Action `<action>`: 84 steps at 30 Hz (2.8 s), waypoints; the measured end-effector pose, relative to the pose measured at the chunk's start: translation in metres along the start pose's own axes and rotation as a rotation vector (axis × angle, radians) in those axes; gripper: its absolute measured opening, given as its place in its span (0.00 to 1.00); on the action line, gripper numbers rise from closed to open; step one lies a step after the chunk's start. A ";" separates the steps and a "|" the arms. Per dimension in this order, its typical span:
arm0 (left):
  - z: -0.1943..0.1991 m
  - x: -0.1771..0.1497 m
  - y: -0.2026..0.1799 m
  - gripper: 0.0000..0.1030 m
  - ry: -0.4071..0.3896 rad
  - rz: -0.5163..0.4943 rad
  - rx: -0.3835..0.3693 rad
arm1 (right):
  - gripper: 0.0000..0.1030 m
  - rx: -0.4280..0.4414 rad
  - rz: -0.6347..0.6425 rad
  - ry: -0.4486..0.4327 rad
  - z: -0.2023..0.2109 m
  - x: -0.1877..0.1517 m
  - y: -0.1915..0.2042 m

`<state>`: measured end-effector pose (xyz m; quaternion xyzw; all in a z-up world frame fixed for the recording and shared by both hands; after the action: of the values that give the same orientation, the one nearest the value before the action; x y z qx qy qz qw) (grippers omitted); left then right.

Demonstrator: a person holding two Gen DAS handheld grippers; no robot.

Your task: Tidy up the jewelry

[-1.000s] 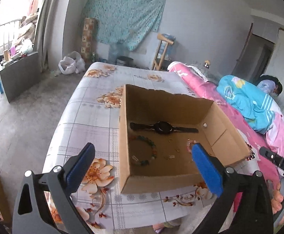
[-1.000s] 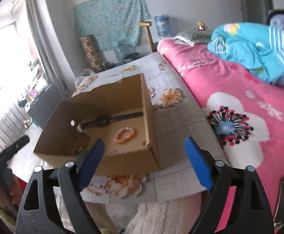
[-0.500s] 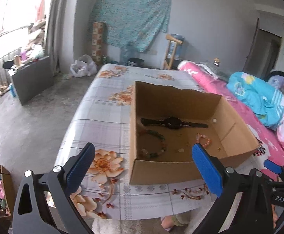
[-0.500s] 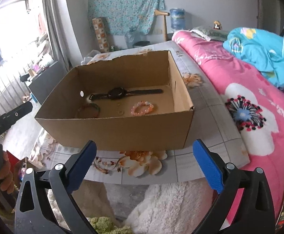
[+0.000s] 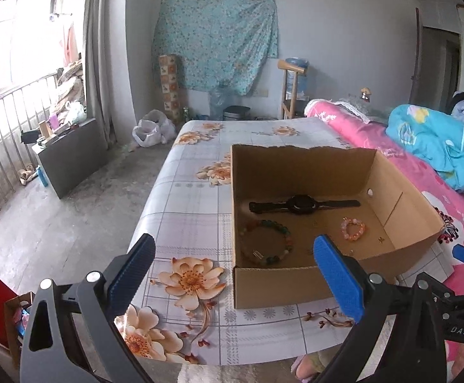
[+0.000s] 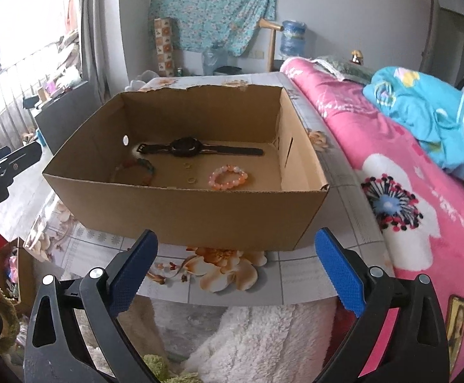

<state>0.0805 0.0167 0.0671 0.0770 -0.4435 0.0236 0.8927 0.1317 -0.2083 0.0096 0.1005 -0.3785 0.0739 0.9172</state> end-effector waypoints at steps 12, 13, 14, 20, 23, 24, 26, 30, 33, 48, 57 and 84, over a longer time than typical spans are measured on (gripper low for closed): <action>-0.002 -0.002 -0.009 0.95 0.017 -0.002 -0.005 | 0.92 -0.023 0.013 -0.030 0.006 0.002 0.002; -0.003 -0.002 -0.009 0.95 0.021 0.002 -0.008 | 0.92 -0.020 0.012 -0.029 0.005 0.002 0.003; -0.002 -0.003 -0.009 0.95 0.024 0.003 -0.011 | 0.92 -0.015 0.009 -0.028 0.005 0.002 0.003; -0.010 -0.010 -0.012 0.95 0.086 0.018 -0.018 | 0.92 0.010 -0.018 -0.004 0.000 0.003 0.003; -0.015 -0.016 -0.013 0.95 0.130 0.033 -0.012 | 0.92 0.024 -0.035 0.013 -0.004 0.003 0.004; -0.016 -0.017 -0.014 0.95 0.140 0.033 -0.009 | 0.92 0.027 -0.042 0.021 -0.005 0.003 0.004; -0.018 -0.020 -0.016 0.95 0.157 0.023 0.003 | 0.92 0.029 -0.055 0.036 -0.008 0.002 0.002; -0.022 -0.025 -0.021 0.95 0.194 0.008 0.015 | 0.92 0.028 -0.061 0.051 -0.010 0.002 0.002; -0.023 -0.028 -0.025 0.95 0.211 0.001 0.020 | 0.92 0.031 -0.062 0.065 -0.013 0.003 0.002; -0.029 -0.032 -0.034 0.95 0.261 -0.018 0.027 | 0.92 0.034 -0.102 0.111 -0.024 0.006 -0.004; -0.030 -0.032 -0.035 0.95 0.266 -0.021 0.024 | 0.92 0.035 -0.115 0.115 -0.025 0.006 -0.006; -0.034 -0.038 -0.038 0.95 0.295 -0.027 0.027 | 0.92 0.037 -0.114 0.127 -0.030 0.005 -0.006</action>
<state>0.0880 -0.0142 0.0125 0.0907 -0.3059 0.0287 0.9473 0.1568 -0.2071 -0.0081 0.1338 -0.3117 0.0350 0.9401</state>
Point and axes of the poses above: each gripper's, at about its wrist camera, not at the fingertips, and z roughly against the way its jaws point, y to its left, x to its top, the point moved 6 cm from there along -z, roughly the way its jaws point, and after that the axes turned 10 degrees about x, right-handed, at the moved point
